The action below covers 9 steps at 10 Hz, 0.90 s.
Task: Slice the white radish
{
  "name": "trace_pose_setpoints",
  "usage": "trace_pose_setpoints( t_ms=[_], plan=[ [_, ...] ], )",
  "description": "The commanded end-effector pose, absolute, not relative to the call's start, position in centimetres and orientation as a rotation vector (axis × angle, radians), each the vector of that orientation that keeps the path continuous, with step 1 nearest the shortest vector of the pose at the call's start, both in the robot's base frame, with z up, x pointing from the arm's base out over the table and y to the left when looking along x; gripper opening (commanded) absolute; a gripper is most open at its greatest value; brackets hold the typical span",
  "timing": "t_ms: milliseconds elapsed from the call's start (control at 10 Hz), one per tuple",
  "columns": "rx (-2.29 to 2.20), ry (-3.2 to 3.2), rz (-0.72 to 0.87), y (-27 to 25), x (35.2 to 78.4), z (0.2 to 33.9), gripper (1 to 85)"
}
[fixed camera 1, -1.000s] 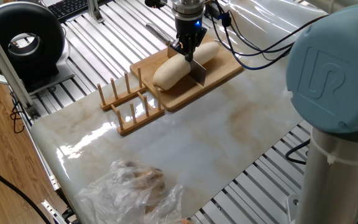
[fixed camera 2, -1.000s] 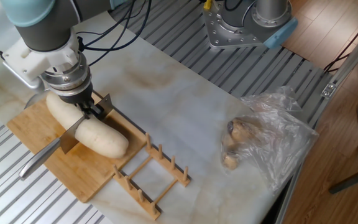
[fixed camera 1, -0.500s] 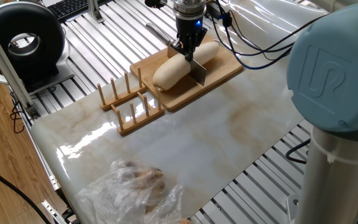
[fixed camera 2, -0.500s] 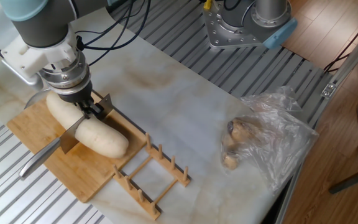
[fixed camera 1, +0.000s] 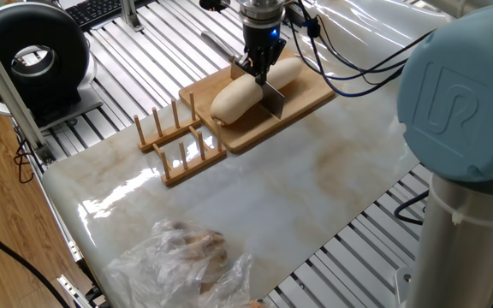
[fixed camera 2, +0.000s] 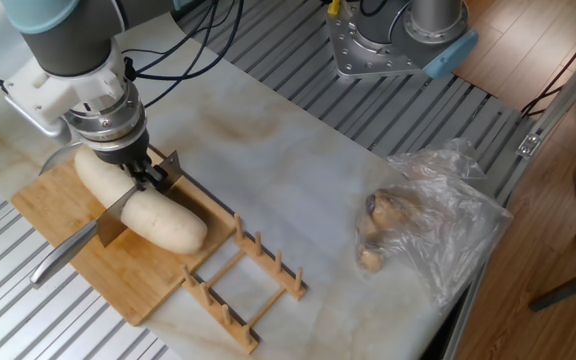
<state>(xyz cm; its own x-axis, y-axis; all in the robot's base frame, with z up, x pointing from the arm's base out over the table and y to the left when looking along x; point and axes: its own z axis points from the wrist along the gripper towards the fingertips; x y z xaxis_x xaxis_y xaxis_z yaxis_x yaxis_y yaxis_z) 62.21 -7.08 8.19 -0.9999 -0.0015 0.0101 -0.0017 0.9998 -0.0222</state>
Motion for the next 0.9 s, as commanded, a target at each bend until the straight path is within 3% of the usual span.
trace_pose_setpoints(
  t_ms=[0, 800],
  plan=[
    [-0.004, -3.135, 0.011, -6.87, 62.12, 8.2, 1.3],
    [-0.001, -3.134, -0.011, -6.64, 61.77, 7.86, 1.3]
  ],
)
